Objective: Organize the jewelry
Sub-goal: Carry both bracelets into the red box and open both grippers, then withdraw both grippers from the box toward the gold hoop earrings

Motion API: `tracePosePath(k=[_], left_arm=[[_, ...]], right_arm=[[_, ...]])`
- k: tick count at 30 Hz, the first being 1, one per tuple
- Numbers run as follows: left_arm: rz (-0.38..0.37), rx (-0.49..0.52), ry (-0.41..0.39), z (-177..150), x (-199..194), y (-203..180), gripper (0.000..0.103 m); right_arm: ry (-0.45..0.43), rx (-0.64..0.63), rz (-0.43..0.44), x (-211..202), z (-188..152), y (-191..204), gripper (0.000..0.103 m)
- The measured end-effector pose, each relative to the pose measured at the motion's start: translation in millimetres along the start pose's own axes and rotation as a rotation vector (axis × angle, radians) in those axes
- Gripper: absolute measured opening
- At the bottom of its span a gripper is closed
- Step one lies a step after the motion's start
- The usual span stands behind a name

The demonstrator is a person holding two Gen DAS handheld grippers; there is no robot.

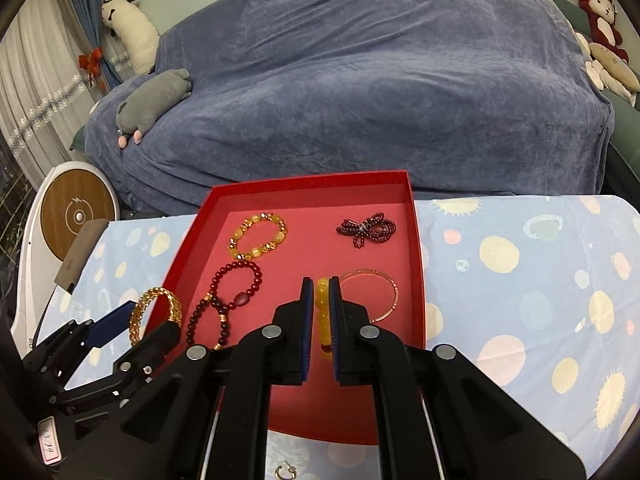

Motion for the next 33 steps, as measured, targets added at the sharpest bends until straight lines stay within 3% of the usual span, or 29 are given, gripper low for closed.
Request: tracePosePath(k=[4,7,16,23,25,26,27,33], left_arm=[[0.005,0.011,0.011,-2.1,9.0,-2.2,0.054],[0.002,0.015,0.017,-2.2,13.3,-3.1,0.054],[0.006,0.017,0.065,-14.4,29.5,-8.2,0.055],[0.024,0.010,0.084,-24.2,33.4,-8.9,0.055],[0.041,0.011,0.065,-24.1,29.2,-7.7,0.063],[0.051,0.008,0.053,-23.2,26.8,-7.5,0.076],[0.060,0.002,0.039,-21.6,24.2,-6.9,0.083],[0.044,0.004,0.024,-17.4,13.5,-11.2,0.083]], right_arm=[[0.009,0.013,-0.037,4.1,-8.4,-16.3,0.012],[0.001,0.029,-0.039,-5.0,-12.8,-24.7,0.023],[-0.005,0.016,-0.066,-45.7,-31.2,-33.3,0.036],[-0.014,0.029,-0.074,-63.7,-47.6,-31.4,0.053],[-0.020,0.032,-0.077,-66.7,-52.2,-29.4,0.061],[-0.022,0.036,-0.076,-68.0,-54.9,-28.4,0.061],[-0.021,0.037,-0.075,-69.0,-57.3,-27.2,0.061],[-0.023,0.091,-0.052,-76.7,-74.0,-25.2,0.061]])
Point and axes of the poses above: each gripper's, at about its wrist camera, not at the fingertips, and x roughly the way its jaws point, y to its left, z to its top, the point moved 10 cm from there along x, roughly the way its jaws point, and after that the axes turned 8 degrees about z, right-handed, at the moved point
